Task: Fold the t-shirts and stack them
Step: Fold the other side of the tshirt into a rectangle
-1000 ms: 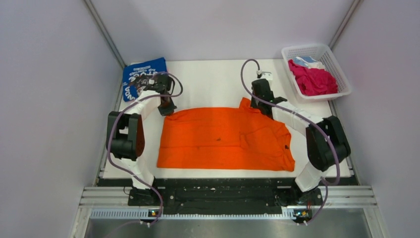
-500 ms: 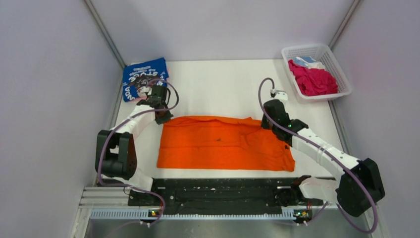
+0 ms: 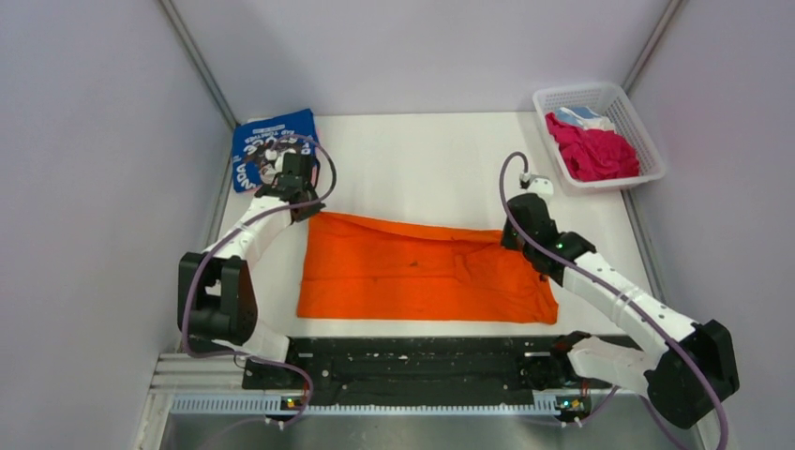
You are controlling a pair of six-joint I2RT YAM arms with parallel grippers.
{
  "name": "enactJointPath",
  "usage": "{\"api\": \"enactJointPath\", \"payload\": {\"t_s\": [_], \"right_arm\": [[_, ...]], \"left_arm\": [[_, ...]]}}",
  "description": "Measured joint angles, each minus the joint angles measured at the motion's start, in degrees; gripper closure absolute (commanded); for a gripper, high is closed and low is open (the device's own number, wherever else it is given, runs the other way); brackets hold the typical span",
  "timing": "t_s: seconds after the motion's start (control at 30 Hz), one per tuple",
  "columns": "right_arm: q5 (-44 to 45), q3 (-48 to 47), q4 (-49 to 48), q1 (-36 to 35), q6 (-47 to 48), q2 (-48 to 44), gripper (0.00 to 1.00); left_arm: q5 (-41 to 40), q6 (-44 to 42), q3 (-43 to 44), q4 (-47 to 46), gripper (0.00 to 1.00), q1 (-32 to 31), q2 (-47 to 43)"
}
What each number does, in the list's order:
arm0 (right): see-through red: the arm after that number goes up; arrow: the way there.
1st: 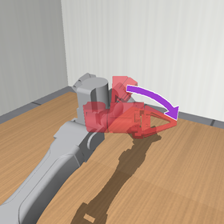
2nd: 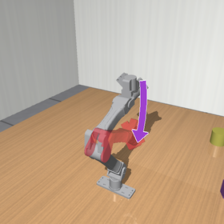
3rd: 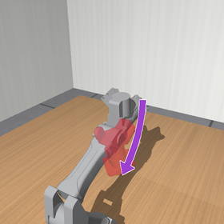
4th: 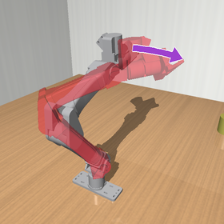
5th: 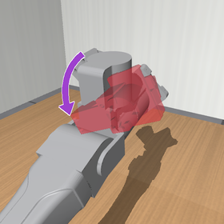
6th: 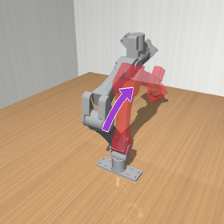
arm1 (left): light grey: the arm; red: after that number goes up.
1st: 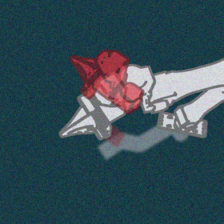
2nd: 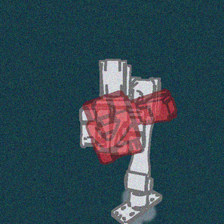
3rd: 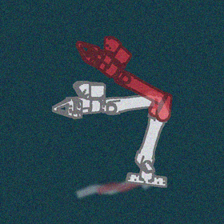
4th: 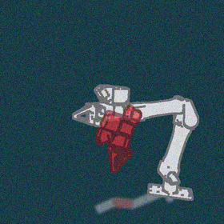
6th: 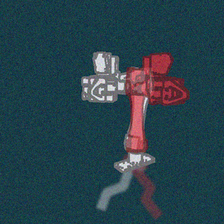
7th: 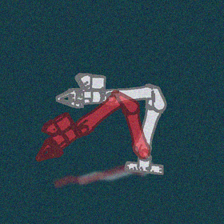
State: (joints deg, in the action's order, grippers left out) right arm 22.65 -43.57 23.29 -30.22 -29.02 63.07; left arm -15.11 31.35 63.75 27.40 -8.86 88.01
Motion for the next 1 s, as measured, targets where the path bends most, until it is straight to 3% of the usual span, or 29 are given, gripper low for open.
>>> {"api": "enactJointPath", "payload": {"t_s": [0.27, 0.4, 0.53, 0.63, 0.7, 0.77, 0.8, 0.83, 0.87, 1.0], "right_arm": [[-2.8, 0.2, 3.5, 0.0, 0.2, -6.1, 1.0], [-6.4, 4.6, 4.7, -0.2, -1.6, -7.6, 0.94], [-8.9, 9.2, 8.3, -2.4, -5.4, -8.9, 0.79], [-10.3, 10.6, 14.3, -7.3, -10.4, -9.8, 0.67], [-11.3, 10.6, 17.5, -10.9, -13.2, -10.6, 0.52], [-12.3, 10.6, 20.3, -13.6, -15.1, -12.5, 0.29], [-12.5, 10.6, 21.4, -14.2, -15.7, -13.8, 0.18], [-12.4, 10.5, 22.1, -14.3, -16.3, -15.0, 0.05], [-11.7, 10.4, 22.6, -14.3, -16.5, -16.4, 0.02], [-8.0, 8.9, 20.7, -14.3, -16.6, -19.6, 0.01]], "left_arm": [[0.3, 0.7, -12.1, -3.5, 1.0, 0.0, -6.8], [0.5, 3.0, -17.0, -5.4, 0.98, -0.1, -9.2], [-0.1, 5.3, -21.1, -6.4, 0.75, -0.1, -11.0], [-2.5, 7.7, -22.7, -4.6, 0.44, -0.1, -11.8], [-5.4, 9.5, -22.7, -1.6, 0.26, -0.1, -13.2], [-8.4, 11.2, -22.1, 2.3, 0.16, -0.1, -15.7], [-9.2, 11.5, -21.4, 3.8, 0.05, -0.1, -16.7], [-9.9, 12.1, -20.7, 4.9, 0.02, -0.1, -17.4], [-10.7, 12.1, -18.8, 6.6, 0.01, -0.1, -19.4], [-5.6, 10.9, -14.3, 5.0, 0.01, 0.0, -22.8]]}}
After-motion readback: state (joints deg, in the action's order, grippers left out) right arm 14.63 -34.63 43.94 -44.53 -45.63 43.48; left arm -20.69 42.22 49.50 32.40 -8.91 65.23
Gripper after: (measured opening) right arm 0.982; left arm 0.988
